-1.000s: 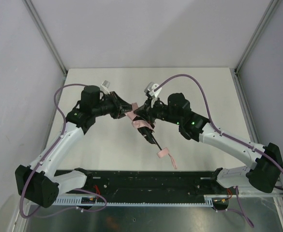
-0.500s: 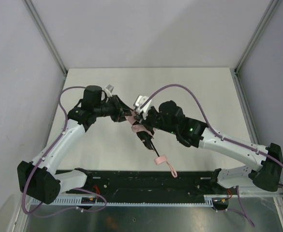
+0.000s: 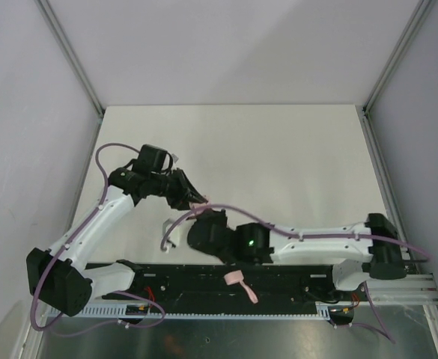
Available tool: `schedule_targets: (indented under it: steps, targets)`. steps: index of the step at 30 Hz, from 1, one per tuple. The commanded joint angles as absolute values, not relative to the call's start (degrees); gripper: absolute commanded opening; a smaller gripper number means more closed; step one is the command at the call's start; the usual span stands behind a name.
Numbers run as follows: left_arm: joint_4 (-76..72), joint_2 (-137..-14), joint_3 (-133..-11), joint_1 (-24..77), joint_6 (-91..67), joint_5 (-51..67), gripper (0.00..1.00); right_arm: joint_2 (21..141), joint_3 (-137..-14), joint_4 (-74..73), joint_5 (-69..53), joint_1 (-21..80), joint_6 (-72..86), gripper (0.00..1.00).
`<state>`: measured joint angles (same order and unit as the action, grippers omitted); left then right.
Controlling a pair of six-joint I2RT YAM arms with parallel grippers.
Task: Put away the umbrella
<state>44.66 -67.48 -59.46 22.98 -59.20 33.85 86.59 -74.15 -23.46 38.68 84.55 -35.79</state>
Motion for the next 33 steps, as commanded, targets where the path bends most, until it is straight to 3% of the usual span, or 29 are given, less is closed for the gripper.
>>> schedule_targets:
  steps: [1,6,12,17,23,26,33]
  targets:
    - [37.48,-65.47,-63.65,23.18,-63.85,29.1,0.0,96.11,-76.58,-37.92,34.04,93.88,-36.72,0.0]
    - [41.26,-63.61,-62.03,24.93,-64.82,29.11,0.0,104.7,-80.15,-42.03,36.87,98.83,-36.52,0.0]
    - [41.83,-61.2,-60.42,28.31,-67.06,28.09,0.0,111.34,-84.63,-45.28,40.42,101.79,-38.58,0.09]
    - [41.77,-60.6,-62.44,29.09,-64.5,22.99,0.0,109.55,-85.68,-42.87,44.37,100.15,-36.96,0.23]
    - [34.14,-60.6,-63.12,27.61,-59.97,17.34,0.0,93.55,-81.64,-28.65,42.88,95.11,-33.05,0.52]
    - [27.01,-60.46,-61.9,25.4,-58.1,17.5,0.0,83.14,-78.58,-22.61,36.0,91.86,-28.69,0.77]
    - [6.58,-60.11,-59.16,21.04,-50.43,21.76,0.0,58.42,-67.63,-11.22,12.62,68.53,-2.64,0.93]
